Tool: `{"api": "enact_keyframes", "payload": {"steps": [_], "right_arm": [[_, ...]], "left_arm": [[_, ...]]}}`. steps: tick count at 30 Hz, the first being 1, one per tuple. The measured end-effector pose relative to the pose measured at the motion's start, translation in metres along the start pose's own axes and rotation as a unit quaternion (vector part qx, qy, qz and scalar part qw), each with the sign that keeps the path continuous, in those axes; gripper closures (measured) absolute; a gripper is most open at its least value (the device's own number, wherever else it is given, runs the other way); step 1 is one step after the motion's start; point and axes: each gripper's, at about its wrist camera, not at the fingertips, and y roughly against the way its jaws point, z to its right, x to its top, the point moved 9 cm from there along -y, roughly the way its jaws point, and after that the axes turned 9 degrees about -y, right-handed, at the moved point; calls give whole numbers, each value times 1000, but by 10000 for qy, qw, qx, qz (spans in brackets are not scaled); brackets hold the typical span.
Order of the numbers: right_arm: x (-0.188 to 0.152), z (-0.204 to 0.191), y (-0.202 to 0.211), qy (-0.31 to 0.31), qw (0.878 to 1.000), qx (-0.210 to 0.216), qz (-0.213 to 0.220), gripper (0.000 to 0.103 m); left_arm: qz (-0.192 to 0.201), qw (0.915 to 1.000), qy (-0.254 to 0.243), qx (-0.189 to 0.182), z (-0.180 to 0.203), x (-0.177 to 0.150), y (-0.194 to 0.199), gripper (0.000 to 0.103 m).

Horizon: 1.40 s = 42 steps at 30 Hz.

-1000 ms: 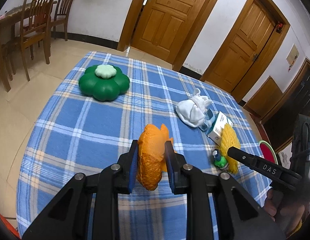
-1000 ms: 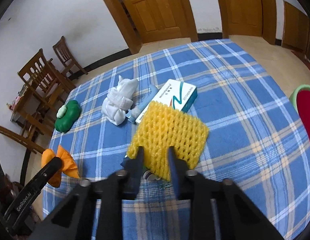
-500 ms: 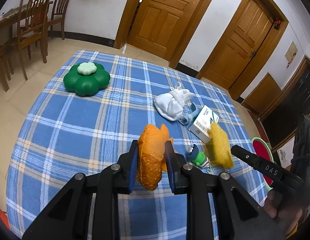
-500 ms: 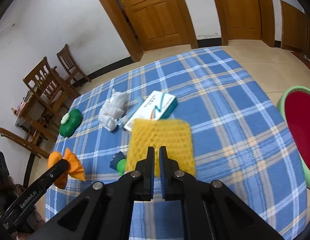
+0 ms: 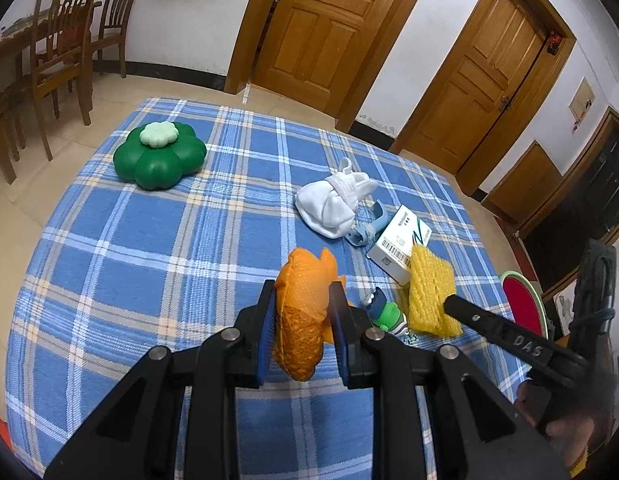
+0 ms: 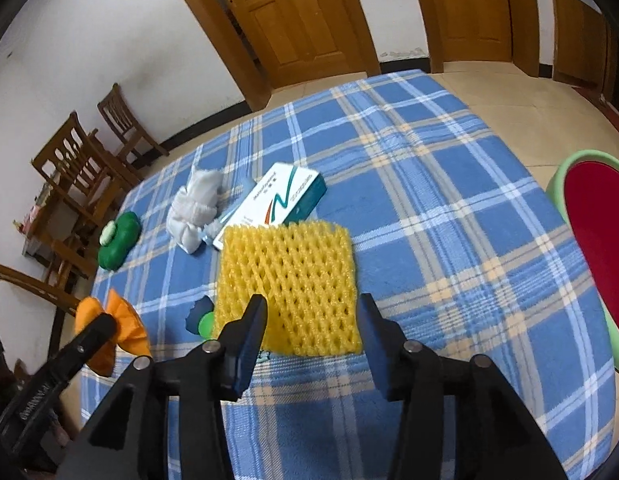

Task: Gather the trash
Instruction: 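Carry the orange cloth and foam net over the red bucket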

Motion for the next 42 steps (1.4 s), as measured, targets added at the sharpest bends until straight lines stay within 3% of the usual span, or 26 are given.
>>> {"api": "enact_keyframes", "payload": {"steps": [4,7,9,13,27,42], "right_arm": [[0,2,-3,159,9997,-132,127,55],[-1,4,-3,326,9986,-328,247,69],[-3,3,-3,394,9987,-231,213,81],[-3,3,5,415,9987,-124,262,91],[13,33,64,23,9971,101,756,91],[31,121,126,-763,9882,-149,1319,91]], "left_arm": [[-24,10000,-14,23,1,0,-2,78],[-40,10000,-13,37,2,0,-3,78],[-50,10000,-18,31,3,0,-4,78],[-52,10000,-83,7,11,0,-3,78],[-7,9992,-347,-199,48,8,6,78],[-202,9937,-853,-704,128,9,-1,78]]}}
